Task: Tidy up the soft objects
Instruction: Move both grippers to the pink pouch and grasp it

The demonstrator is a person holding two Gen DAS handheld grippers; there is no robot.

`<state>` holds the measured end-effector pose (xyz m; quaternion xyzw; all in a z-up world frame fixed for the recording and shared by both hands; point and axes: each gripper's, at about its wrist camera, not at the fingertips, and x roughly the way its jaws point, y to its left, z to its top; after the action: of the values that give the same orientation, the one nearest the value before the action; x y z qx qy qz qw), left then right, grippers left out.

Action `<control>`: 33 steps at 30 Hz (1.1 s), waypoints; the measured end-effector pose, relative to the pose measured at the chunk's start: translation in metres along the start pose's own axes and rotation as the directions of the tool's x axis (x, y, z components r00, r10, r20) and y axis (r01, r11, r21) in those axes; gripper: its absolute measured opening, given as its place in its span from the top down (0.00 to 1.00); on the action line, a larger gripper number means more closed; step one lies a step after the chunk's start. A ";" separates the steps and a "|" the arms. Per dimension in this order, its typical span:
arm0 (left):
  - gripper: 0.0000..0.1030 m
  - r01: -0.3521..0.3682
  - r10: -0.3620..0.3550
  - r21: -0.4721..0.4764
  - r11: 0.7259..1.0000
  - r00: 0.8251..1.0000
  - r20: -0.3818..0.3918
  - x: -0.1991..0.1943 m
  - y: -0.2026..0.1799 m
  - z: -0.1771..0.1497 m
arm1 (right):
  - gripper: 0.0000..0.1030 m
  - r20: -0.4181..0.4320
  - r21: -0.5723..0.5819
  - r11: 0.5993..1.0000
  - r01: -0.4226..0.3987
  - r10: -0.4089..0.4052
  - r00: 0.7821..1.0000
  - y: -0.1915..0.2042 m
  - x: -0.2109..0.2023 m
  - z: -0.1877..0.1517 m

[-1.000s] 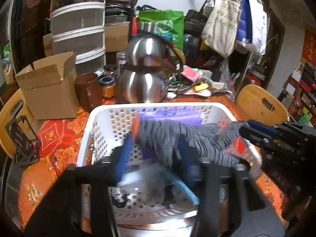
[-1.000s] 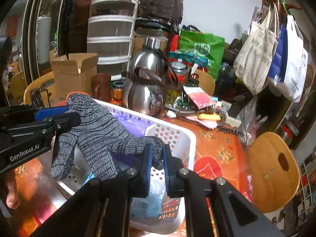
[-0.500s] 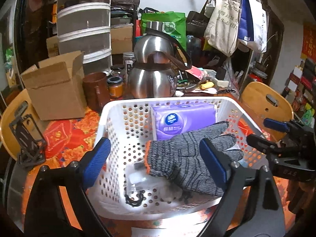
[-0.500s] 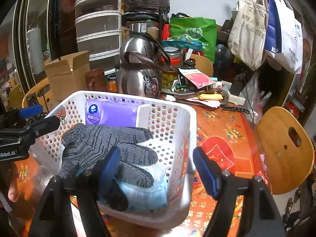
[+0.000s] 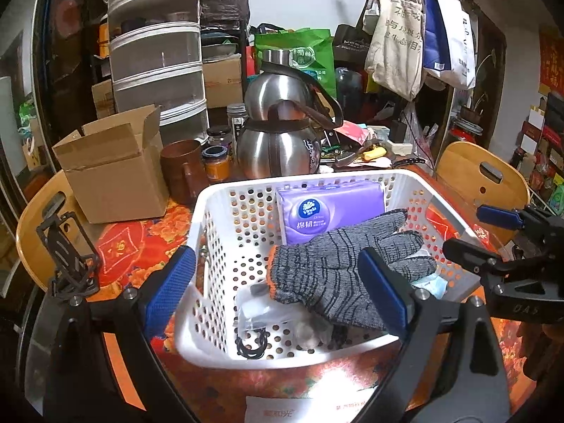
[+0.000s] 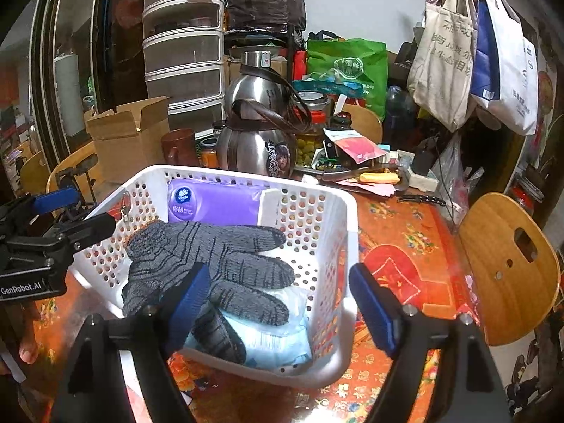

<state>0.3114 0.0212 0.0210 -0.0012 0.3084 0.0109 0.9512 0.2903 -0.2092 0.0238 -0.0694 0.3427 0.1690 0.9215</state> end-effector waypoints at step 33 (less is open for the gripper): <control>0.25 0.082 -0.093 -0.048 0.995 0.953 -0.287 -0.040 0.043 -0.205 | 0.33 -0.211 0.003 0.977 -0.212 0.208 0.955 0.107 -0.034 -0.184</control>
<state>0.1581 0.0619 -0.1211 -0.0333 0.4435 -0.0261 0.8953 0.1165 -0.1629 -0.0943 -0.0589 0.4419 0.2610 0.8562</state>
